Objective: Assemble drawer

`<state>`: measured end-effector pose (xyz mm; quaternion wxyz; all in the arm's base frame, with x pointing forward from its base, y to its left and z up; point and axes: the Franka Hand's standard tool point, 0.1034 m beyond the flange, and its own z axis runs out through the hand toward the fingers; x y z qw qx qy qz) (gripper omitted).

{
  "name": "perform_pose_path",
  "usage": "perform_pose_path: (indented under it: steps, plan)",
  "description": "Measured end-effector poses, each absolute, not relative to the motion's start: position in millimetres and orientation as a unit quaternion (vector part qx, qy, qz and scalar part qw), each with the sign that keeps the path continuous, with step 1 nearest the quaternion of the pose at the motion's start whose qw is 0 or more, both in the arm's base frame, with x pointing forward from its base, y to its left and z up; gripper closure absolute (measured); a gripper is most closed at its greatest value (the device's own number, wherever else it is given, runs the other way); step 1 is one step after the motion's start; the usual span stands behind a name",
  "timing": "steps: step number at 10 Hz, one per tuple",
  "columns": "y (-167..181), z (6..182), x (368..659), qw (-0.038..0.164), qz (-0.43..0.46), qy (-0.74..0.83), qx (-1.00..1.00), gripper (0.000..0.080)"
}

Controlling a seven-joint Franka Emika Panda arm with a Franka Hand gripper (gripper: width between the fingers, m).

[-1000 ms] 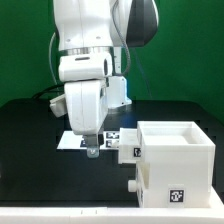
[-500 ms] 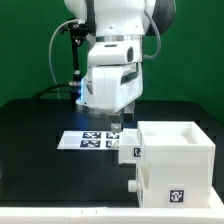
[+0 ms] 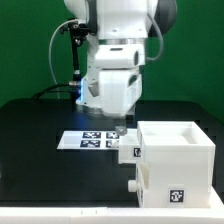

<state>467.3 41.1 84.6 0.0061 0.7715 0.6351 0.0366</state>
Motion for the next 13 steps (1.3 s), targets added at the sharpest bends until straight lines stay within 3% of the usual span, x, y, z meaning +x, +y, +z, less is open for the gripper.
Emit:
perform_pose_path:
  steps: [2,6,10,13]
  plan:
    - [48.2,88.0,444.0,0.007,0.028,0.661,0.75,0.0151]
    - [46.4,83.7,444.9,0.003,0.026,0.659,0.752,0.0151]
    - [40.2,67.0,386.2,0.0,0.026,0.668,0.744,0.0151]
    - [39.2,66.0,386.8,-0.002,0.023,0.667,0.745,0.0151]
